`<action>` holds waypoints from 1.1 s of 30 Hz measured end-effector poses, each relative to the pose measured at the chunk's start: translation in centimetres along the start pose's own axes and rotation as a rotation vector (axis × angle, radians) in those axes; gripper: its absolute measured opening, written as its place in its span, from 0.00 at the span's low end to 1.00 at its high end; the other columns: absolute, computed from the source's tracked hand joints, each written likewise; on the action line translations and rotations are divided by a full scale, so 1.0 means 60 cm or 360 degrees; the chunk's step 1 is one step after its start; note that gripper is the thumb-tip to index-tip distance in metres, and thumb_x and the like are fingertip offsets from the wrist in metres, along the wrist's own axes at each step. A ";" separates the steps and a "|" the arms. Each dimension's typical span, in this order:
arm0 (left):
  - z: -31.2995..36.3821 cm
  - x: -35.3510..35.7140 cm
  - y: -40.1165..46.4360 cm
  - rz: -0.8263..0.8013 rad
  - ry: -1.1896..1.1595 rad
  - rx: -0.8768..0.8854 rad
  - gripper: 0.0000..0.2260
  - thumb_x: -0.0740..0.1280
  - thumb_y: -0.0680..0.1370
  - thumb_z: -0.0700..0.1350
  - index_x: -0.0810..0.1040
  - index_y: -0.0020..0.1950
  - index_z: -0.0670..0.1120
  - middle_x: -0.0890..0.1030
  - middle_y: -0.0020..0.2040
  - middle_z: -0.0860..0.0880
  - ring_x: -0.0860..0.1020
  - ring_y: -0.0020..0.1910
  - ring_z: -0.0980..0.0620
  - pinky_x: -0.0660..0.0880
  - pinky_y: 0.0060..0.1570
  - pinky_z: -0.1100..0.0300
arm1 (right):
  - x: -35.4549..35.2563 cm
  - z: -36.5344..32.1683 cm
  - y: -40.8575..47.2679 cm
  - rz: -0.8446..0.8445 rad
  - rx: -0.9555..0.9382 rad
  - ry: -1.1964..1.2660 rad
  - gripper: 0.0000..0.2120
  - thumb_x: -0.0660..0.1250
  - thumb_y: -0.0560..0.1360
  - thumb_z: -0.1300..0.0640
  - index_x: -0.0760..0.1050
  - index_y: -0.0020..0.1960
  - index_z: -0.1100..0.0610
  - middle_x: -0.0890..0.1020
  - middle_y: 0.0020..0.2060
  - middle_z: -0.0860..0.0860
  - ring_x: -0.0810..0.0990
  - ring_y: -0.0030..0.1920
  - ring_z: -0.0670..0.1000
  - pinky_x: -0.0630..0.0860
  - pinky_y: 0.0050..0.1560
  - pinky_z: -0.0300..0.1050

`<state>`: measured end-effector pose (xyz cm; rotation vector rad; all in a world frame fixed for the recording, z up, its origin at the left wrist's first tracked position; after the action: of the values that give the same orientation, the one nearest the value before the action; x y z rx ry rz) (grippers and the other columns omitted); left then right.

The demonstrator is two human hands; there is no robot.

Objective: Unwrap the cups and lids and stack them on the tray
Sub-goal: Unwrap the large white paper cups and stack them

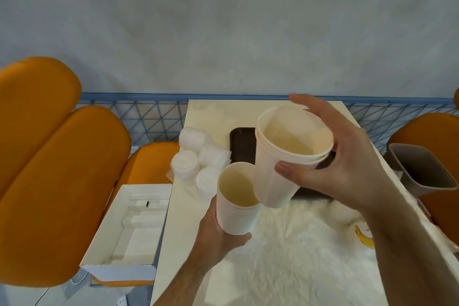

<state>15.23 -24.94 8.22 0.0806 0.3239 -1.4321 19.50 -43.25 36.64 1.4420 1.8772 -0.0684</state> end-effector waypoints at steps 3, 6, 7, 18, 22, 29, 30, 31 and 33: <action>0.000 0.000 -0.001 -0.0016 -0.0001 0.0011 0.39 0.84 0.60 0.45 0.69 0.65 0.60 0.80 0.56 0.63 0.79 0.55 0.61 0.78 0.45 0.67 | 0.013 0.016 -0.009 0.0065 -0.0015 0.0363 0.52 0.80 0.58 0.42 0.61 0.76 0.47 0.79 0.57 0.37 0.79 0.61 0.45 0.77 0.54 0.33; 0.001 -0.001 -0.002 -0.0020 0.0005 0.0018 0.41 0.85 0.60 0.47 0.68 0.66 0.61 0.80 0.58 0.64 0.79 0.57 0.62 0.77 0.47 0.68 | 0.042 0.041 -0.024 0.0128 0.0013 0.0764 0.43 0.80 0.58 0.51 0.69 0.70 0.45 0.81 0.56 0.37 0.80 0.60 0.44 0.79 0.53 0.36; 0.001 -0.001 -0.002 -0.0016 0.0003 0.0012 0.41 0.85 0.59 0.47 0.68 0.66 0.61 0.80 0.58 0.64 0.79 0.57 0.62 0.77 0.46 0.68 | 0.058 0.048 -0.029 0.0112 0.0036 0.0829 0.37 0.81 0.58 0.54 0.74 0.65 0.41 0.82 0.54 0.36 0.81 0.58 0.42 0.79 0.52 0.36; -0.006 0.000 -0.003 0.0040 0.0049 -0.0030 0.42 0.84 0.56 0.53 0.68 0.65 0.61 0.79 0.56 0.64 0.78 0.56 0.62 0.77 0.45 0.70 | 0.085 0.168 -0.052 0.0234 0.0658 0.0950 0.41 0.78 0.68 0.43 0.58 0.72 0.46 0.78 0.59 0.44 0.82 0.58 0.48 0.83 0.49 0.46; -0.011 0.005 -0.001 0.0031 0.0058 -0.0038 0.45 0.85 0.55 0.55 0.66 0.67 0.60 0.78 0.58 0.64 0.78 0.58 0.58 0.78 0.54 0.65 | 0.041 0.254 -0.057 0.0128 0.1091 0.0575 0.33 0.71 0.76 0.46 0.58 0.76 0.47 0.74 0.63 0.48 0.80 0.56 0.52 0.84 0.46 0.52; -0.004 0.002 -0.002 0.0059 0.0045 -0.0044 0.44 0.85 0.55 0.52 0.67 0.66 0.60 0.77 0.56 0.67 0.77 0.57 0.62 0.72 0.43 0.77 | -0.037 0.348 -0.044 0.0246 0.1225 -0.0246 0.18 0.63 0.79 0.48 0.70 0.69 0.42 0.74 0.59 0.53 0.80 0.52 0.57 0.84 0.43 0.49; -0.003 0.001 -0.002 0.0059 0.0041 -0.0036 0.44 0.85 0.55 0.53 0.67 0.65 0.60 0.77 0.55 0.67 0.77 0.57 0.62 0.73 0.44 0.76 | -0.038 0.351 -0.036 0.0268 0.1203 -0.0279 0.17 0.63 0.79 0.48 0.72 0.68 0.43 0.74 0.58 0.53 0.79 0.53 0.56 0.85 0.44 0.51; -0.002 0.001 -0.003 0.0058 0.0041 -0.0030 0.44 0.85 0.54 0.53 0.68 0.65 0.60 0.78 0.54 0.68 0.77 0.57 0.62 0.74 0.44 0.75 | -0.038 0.355 -0.026 0.0294 0.1193 -0.0273 0.16 0.64 0.79 0.48 0.74 0.67 0.44 0.75 0.58 0.52 0.78 0.54 0.56 0.85 0.45 0.52; 0.003 0.000 -0.006 0.0058 0.0047 -0.0018 0.43 0.85 0.55 0.51 0.68 0.65 0.59 0.78 0.54 0.66 0.77 0.57 0.60 0.74 0.44 0.75 | -0.034 0.365 -0.004 0.0308 0.1194 -0.0242 0.19 0.69 0.75 0.49 0.76 0.66 0.44 0.75 0.58 0.51 0.78 0.54 0.55 0.85 0.45 0.54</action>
<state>14.94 -25.02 8.41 0.0982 0.3532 -1.3942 30.91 -55.16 22.10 2.0295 1.6413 -0.8364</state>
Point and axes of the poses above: each hand's wrist, its own y-axis towards the middle knuckle, its own x-axis out of the palm, z = x × y, the point moved 9 cm from there along y, towards the middle knuckle
